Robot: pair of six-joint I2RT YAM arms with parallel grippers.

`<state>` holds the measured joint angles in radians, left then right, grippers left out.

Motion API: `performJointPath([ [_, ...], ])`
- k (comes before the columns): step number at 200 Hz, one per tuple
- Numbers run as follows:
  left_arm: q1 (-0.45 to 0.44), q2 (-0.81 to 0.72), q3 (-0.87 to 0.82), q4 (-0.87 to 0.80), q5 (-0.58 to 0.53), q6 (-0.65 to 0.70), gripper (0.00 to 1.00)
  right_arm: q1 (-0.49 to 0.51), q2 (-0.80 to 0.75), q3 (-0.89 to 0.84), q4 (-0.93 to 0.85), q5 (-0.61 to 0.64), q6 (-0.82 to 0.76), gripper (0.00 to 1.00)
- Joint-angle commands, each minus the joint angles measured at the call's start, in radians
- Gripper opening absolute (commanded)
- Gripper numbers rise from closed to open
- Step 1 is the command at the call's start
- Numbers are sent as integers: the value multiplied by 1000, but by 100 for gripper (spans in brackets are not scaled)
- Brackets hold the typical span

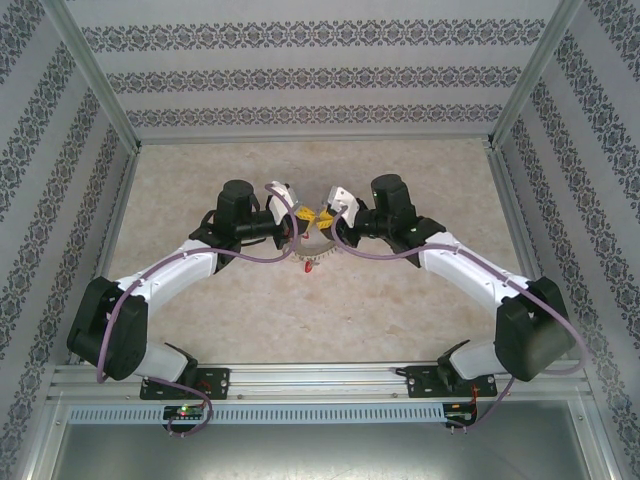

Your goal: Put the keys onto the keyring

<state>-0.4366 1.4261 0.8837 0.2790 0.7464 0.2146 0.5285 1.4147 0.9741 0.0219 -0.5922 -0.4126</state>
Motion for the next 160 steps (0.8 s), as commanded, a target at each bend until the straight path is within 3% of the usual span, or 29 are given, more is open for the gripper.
performJointPath([
  [1,-20,-1,3,104,44,-37,0,16,28,33,67,38,58,21],
  [34,-27,3,-2,137,28,-69,0,23,59,34,126,73,133,17],
  [62,-31,4,-11,179,15,-118,0,27,80,31,166,121,180,0],
  [92,-31,-9,0,172,15,-150,0,13,63,-26,256,135,179,0],
  [132,-1,-102,-25,109,63,-83,46,-70,-7,-129,408,-31,115,0],
  [160,62,-167,19,-49,187,39,51,-109,-39,-189,524,-183,10,0],
])
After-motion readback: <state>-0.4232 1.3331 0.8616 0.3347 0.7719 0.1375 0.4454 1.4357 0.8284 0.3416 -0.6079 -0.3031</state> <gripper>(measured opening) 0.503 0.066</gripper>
